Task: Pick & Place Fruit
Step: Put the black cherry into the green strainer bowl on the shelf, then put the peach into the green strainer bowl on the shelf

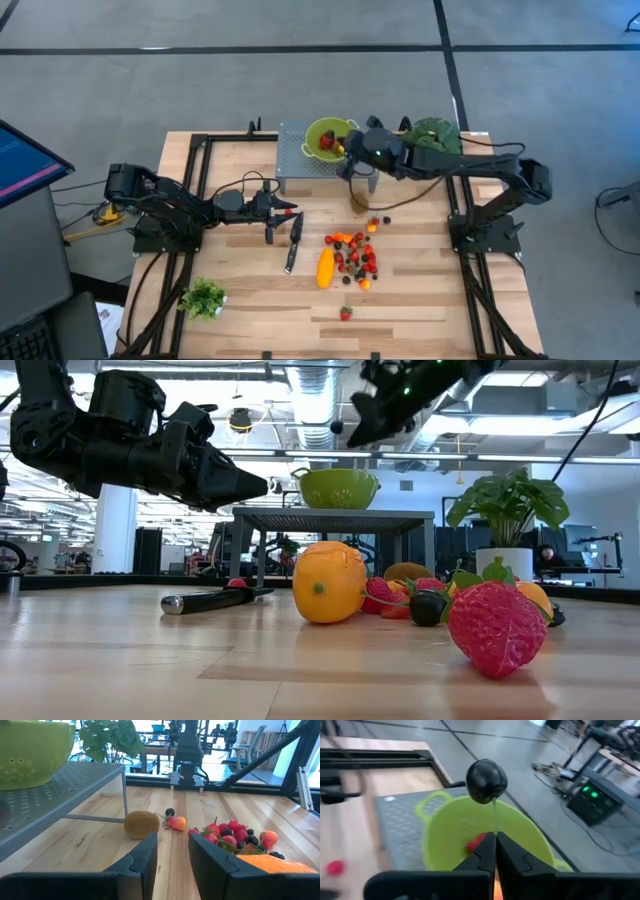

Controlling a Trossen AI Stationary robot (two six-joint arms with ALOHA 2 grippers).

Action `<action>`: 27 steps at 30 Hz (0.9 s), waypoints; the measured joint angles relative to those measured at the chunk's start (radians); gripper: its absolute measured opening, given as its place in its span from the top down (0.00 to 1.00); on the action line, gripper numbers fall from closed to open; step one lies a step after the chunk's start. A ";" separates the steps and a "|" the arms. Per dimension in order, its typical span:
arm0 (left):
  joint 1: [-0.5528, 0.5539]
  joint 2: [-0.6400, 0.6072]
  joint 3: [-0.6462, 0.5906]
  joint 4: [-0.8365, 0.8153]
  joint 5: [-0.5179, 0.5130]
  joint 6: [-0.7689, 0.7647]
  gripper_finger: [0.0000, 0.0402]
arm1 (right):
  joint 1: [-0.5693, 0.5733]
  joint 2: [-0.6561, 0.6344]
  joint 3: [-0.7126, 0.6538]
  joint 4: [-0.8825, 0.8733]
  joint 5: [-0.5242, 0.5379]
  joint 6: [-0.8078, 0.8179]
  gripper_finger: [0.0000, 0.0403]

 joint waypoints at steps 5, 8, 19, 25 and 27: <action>0.000 0.000 0.000 0.000 0.003 0.000 0.74 | -0.067 0.053 0.000 0.014 0.000 0.000 1.00; 0.000 0.000 0.000 0.000 0.003 0.000 0.74 | -0.091 0.068 0.000 0.025 -0.001 0.005 1.00; 0.000 0.000 0.000 0.000 0.002 0.000 0.74 | -0.092 0.083 0.000 0.024 -0.002 0.021 0.97; 0.000 0.000 0.000 0.000 -0.002 0.000 0.74 | -0.086 0.082 0.000 0.025 -0.002 0.021 0.91; 0.000 0.000 0.000 0.000 -0.002 0.000 0.74 | -0.081 0.082 0.000 0.025 -0.002 0.021 0.87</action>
